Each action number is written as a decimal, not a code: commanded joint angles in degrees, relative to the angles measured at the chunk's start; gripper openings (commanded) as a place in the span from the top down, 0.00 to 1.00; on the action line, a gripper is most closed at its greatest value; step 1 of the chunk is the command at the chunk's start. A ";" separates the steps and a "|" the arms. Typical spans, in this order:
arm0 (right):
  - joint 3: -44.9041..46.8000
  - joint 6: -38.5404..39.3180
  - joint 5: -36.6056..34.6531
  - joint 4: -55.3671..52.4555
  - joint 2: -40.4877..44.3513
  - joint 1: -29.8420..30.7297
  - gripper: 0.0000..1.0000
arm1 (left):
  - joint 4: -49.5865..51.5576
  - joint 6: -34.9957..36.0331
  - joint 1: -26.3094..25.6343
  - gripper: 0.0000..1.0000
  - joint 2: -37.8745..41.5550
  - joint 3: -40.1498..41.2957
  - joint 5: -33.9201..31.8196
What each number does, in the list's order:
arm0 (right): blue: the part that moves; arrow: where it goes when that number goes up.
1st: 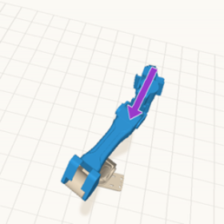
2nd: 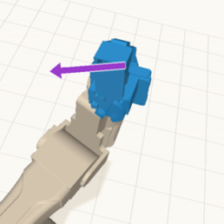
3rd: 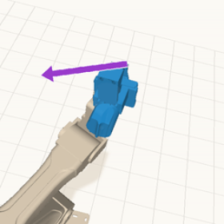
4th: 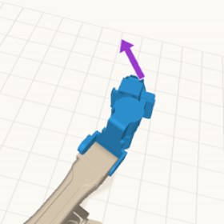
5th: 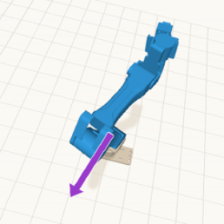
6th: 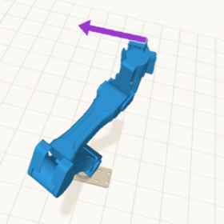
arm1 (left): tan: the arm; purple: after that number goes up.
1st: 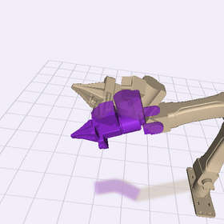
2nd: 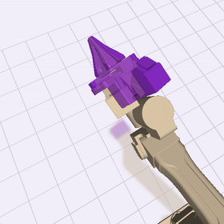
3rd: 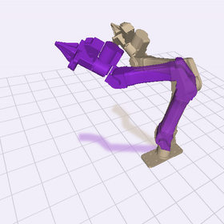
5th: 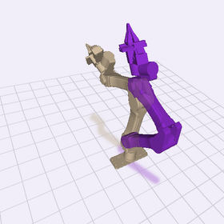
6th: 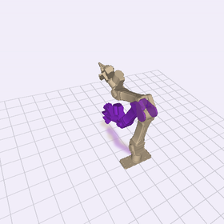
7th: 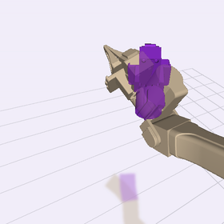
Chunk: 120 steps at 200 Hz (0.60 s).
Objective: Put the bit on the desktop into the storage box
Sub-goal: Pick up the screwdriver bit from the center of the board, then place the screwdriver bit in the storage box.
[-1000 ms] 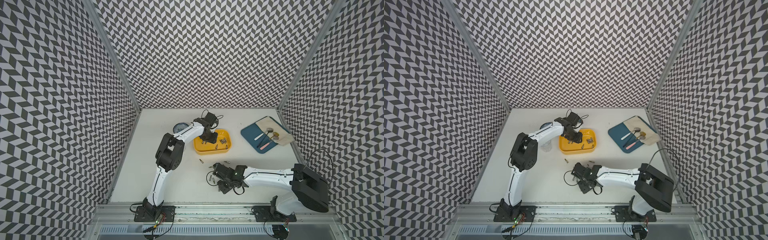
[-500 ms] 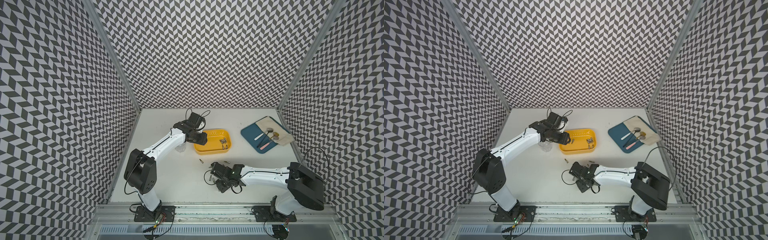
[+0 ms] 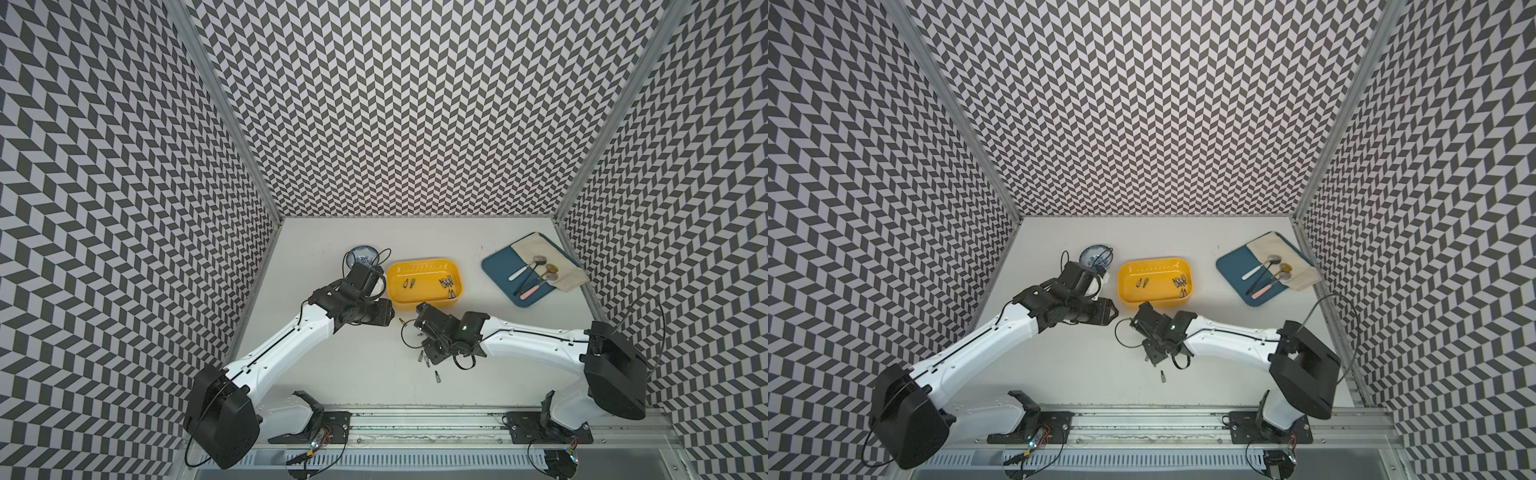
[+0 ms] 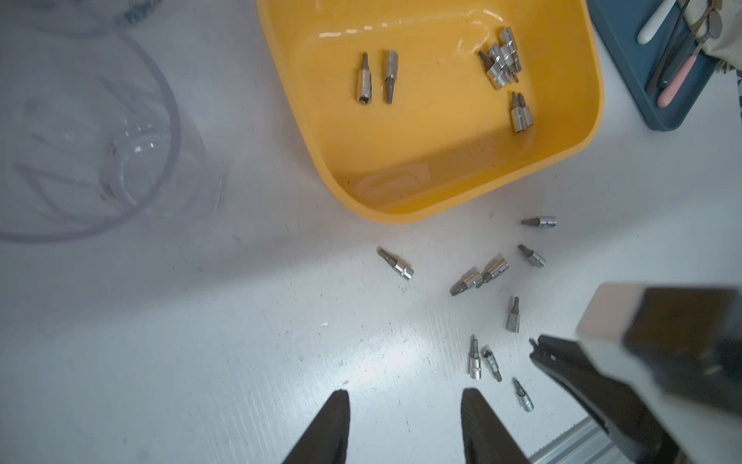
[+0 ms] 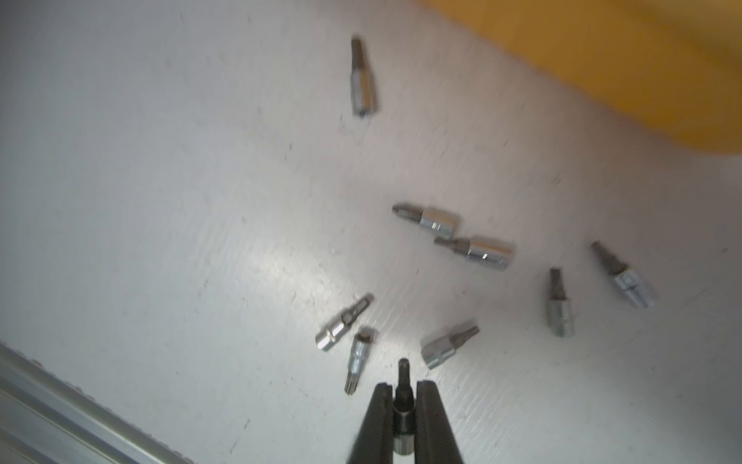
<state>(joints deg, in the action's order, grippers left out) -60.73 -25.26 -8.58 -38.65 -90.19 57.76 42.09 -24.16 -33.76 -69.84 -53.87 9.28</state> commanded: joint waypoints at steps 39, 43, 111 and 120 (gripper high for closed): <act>-17.68 9.26 -0.05 -0.88 -7.41 -14.52 1.00 | -0.18 -8.33 -5.17 0.51 7.80 6.57 -0.15; -18.94 9.94 0.09 -0.98 -8.57 -15.22 1.00 | -0.22 -8.95 -5.88 0.51 7.87 6.81 -0.36; -29.28 14.94 3.49 1.07 -21.78 -21.80 1.00 | -4.31 -21.68 -24.05 0.51 3.34 7.13 -6.62; -30.21 15.35 3.61 0.78 -23.12 -21.90 1.00 | -5.38 -22.59 -25.41 0.52 2.12 7.06 -6.67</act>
<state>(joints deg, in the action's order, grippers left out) -87.61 -12.58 -6.09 -38.61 -110.96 35.99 40.38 -41.39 -55.83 -65.34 -46.52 5.21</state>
